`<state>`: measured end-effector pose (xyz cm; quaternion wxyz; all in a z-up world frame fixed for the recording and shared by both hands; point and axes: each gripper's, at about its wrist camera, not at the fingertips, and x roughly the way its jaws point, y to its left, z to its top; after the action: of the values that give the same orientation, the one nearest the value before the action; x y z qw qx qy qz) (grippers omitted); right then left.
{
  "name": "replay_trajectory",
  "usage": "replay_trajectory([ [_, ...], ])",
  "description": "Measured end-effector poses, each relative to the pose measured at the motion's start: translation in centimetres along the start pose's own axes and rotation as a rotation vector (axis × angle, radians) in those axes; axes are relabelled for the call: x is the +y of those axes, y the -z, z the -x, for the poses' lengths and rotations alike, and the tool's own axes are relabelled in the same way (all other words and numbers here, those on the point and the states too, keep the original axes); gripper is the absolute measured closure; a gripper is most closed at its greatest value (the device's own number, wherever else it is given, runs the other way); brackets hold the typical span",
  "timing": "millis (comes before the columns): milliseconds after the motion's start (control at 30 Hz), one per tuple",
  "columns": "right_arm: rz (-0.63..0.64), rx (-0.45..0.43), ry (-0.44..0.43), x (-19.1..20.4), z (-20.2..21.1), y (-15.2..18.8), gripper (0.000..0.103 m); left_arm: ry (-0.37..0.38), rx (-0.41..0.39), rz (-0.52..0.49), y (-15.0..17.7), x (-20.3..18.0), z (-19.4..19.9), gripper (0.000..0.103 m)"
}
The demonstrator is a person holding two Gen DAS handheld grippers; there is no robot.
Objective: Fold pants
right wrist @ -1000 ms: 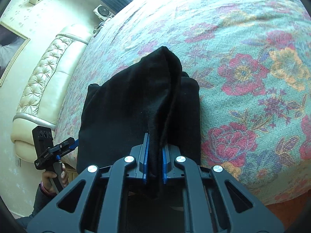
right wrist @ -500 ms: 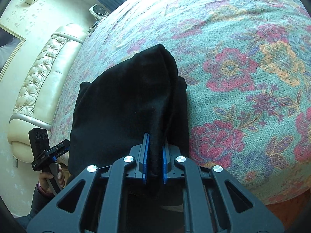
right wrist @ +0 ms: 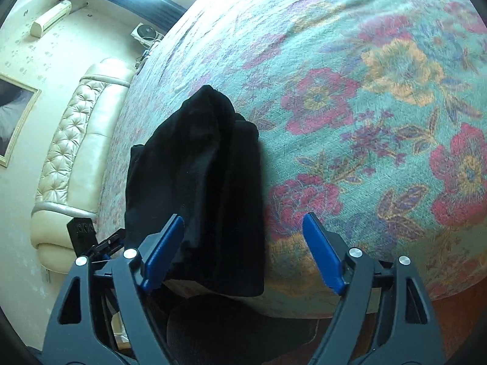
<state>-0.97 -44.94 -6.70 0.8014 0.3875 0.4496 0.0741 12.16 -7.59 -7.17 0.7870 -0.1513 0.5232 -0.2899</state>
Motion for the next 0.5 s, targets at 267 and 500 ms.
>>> replay_trajectory([
  [267,-0.155,0.035,-0.166,-3.3,-1.5,0.5,0.018,0.226,0.081,0.112,0.6,1.0,-1.1,0.016],
  [500,-0.146,0.059,-0.201,-2.3,-2.7,0.7,0.014,0.297,0.082,0.159,0.4,1.9,-1.0,0.015],
])
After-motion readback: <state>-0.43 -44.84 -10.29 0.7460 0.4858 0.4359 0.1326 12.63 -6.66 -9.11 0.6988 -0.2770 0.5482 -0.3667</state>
